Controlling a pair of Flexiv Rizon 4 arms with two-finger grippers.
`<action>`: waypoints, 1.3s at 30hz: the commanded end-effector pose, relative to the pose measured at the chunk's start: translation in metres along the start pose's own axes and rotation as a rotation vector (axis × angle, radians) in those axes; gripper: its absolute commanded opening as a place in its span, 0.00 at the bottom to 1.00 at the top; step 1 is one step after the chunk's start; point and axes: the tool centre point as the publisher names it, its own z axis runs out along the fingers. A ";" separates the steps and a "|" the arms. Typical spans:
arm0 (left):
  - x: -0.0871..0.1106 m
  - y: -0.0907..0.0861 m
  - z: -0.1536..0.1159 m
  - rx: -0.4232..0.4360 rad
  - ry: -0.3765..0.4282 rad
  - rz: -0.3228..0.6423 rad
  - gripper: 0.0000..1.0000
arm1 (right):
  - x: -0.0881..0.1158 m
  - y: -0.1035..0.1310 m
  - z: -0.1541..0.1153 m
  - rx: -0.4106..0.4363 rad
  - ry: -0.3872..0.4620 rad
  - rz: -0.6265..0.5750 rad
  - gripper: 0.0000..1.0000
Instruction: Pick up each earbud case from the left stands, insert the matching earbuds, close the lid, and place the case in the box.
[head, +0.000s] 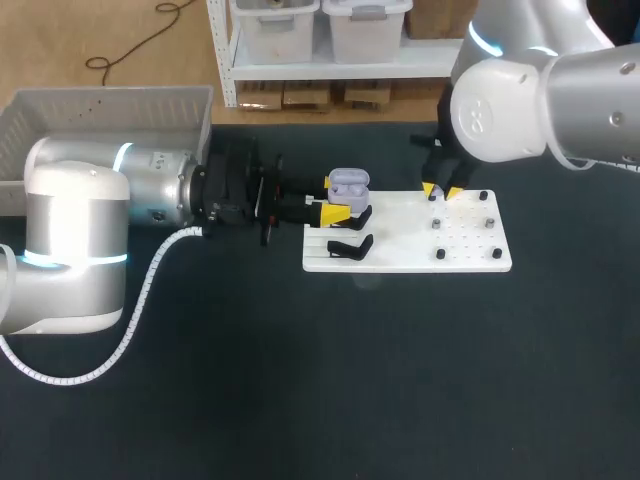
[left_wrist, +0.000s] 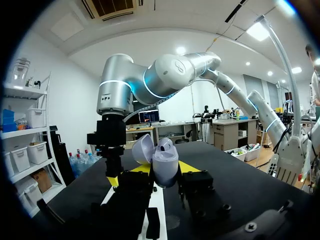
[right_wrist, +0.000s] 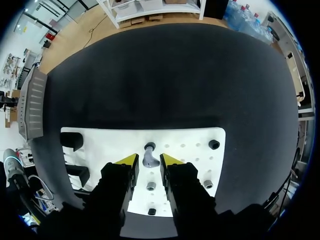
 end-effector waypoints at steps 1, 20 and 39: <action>0.000 -0.001 0.000 -0.005 0.000 0.002 0.00 | 0.002 0.000 -0.001 0.006 -0.004 0.002 0.27; 0.000 -0.001 0.000 -0.005 0.000 0.002 0.00 | 0.000 -0.002 0.002 0.030 0.001 0.005 0.16; 0.000 -0.001 0.000 -0.005 0.000 0.002 0.00 | 0.003 -0.004 -0.017 0.038 -0.040 -0.012 0.00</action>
